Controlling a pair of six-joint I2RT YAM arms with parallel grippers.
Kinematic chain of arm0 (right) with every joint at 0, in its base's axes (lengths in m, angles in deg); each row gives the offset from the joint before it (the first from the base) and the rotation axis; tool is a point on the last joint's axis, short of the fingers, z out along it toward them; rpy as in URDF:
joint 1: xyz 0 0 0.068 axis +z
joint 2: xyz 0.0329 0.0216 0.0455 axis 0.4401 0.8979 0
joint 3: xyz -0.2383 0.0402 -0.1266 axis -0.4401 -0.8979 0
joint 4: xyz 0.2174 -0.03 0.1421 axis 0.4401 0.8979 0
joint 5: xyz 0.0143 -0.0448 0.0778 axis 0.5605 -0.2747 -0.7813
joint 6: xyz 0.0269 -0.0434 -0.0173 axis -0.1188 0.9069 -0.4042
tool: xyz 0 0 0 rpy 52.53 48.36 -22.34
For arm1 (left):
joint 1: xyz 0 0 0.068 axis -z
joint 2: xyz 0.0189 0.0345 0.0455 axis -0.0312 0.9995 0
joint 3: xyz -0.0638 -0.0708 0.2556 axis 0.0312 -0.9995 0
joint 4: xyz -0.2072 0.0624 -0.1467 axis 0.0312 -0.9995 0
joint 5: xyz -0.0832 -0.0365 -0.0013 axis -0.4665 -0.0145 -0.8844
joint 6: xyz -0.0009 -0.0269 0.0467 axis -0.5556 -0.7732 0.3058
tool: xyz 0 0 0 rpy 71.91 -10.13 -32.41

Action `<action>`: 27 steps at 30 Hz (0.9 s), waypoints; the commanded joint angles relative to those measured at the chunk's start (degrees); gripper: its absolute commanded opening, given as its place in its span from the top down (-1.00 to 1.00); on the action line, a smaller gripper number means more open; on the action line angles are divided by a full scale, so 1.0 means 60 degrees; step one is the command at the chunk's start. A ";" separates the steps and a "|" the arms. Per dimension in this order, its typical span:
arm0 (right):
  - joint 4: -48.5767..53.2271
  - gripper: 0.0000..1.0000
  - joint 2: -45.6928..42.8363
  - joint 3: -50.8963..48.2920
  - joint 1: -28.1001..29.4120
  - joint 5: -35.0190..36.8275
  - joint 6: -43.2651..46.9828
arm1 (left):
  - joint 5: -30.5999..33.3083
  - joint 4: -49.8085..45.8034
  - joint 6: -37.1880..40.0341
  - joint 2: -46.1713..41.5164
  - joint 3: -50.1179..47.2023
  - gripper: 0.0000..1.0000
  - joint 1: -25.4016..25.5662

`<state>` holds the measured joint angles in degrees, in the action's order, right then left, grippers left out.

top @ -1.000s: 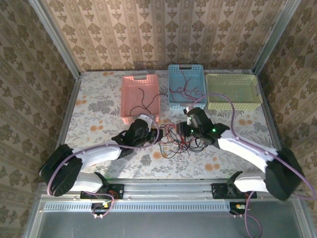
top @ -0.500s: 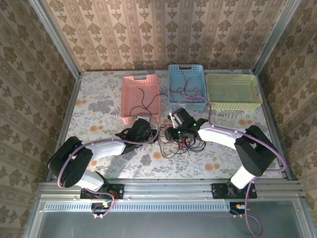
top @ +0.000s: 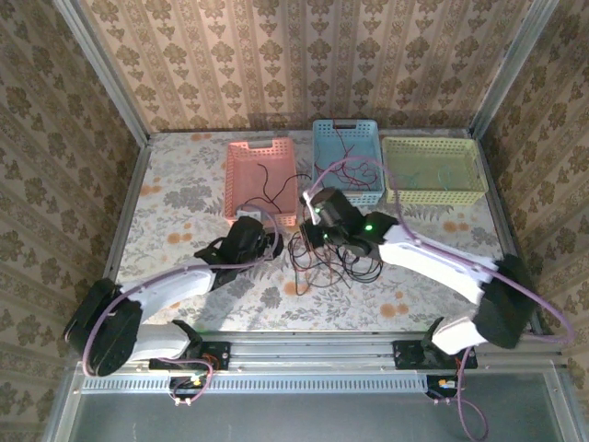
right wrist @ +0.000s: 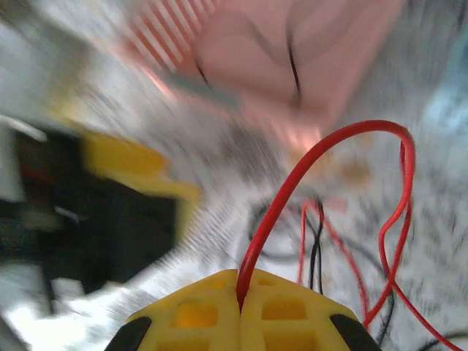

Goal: Untangle the cables

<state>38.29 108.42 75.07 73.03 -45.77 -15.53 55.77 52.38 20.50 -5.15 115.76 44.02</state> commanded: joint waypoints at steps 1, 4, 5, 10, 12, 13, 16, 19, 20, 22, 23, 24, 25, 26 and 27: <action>0.0573 1.00 -0.1202 0.0956 -0.0016 0.0987 0.0563 | -0.0269 -0.0056 0.0376 -0.0588 0.0053 -0.20 -0.0080; 0.0412 1.00 -0.1491 0.1661 -0.0001 0.0653 0.0935 | -0.0876 0.0367 0.0467 -0.0462 0.0177 -0.26 -0.0050; 0.0232 1.00 -0.1574 0.1838 0.0002 0.0533 0.1021 | -0.1057 0.0562 0.0460 -0.0262 0.0206 -0.28 -0.0038; -0.0941 1.00 -0.1728 0.2398 -0.0004 0.0053 0.1294 | -0.1607 0.1694 0.0019 0.0629 0.0115 -0.33 0.0156; -0.1039 1.00 -0.1599 0.2898 -0.0008 0.0185 0.1441 | -0.1620 0.1717 -0.0030 0.0792 0.0177 -0.33 0.0209; -0.1052 1.00 -0.1506 0.3128 0.0001 0.0157 0.1604 | -0.1629 0.1769 -0.0028 0.0805 0.0167 -0.33 0.0226; -0.0915 1.00 -0.1288 0.4024 0.0003 0.0165 0.1961 | -0.1540 0.1643 -0.0002 0.0664 0.0152 -0.33 0.0241; -0.0950 1.00 -0.1279 0.4482 -0.0005 0.0082 0.1900 | -0.1432 0.1463 0.0097 0.0117 0.0083 -0.35 0.0233; -0.0969 1.00 -0.1283 0.4518 -0.0002 -0.0047 0.1763 | -0.1461 0.1421 0.0201 -0.0165 0.0097 -0.40 0.0240; -0.0926 1.00 -0.1264 0.4512 0.0017 -0.0201 0.1619 | -0.1509 0.1098 0.0566 -0.0747 0.0292 -0.62 0.0262; -0.0905 1.00 -0.1254 0.4474 0.0046 -0.0222 0.1581 | -0.1509 0.0832 0.0820 -0.1108 0.0456 -0.75 0.0277; -0.0902 1.00 -0.1255 0.4443 0.0057 -0.0214 0.1549 | -0.1510 0.0582 0.1066 -0.1415 0.0635 -0.82 0.0294; -0.0931 1.00 -0.1275 0.4394 0.0083 -0.0209 0.1575 | -0.1491 0.0375 0.1362 -0.1675 0.0790 -0.84 0.0327; -0.0988 1.00 -0.1306 0.4345 0.0111 -0.0107 0.1653 | -0.1436 0.0159 0.1604 -0.1962 0.0951 -0.85 0.0355; -0.1031 1.00 -0.1321 0.4328 0.0134 0.0019 0.1715 | -0.1363 -0.0031 0.1836 -0.2226 0.1060 -0.85 0.0367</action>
<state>33.48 100.82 101.24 73.27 -45.77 -6.26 47.35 55.74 25.81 -14.27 118.34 45.60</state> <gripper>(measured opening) 0.063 0.923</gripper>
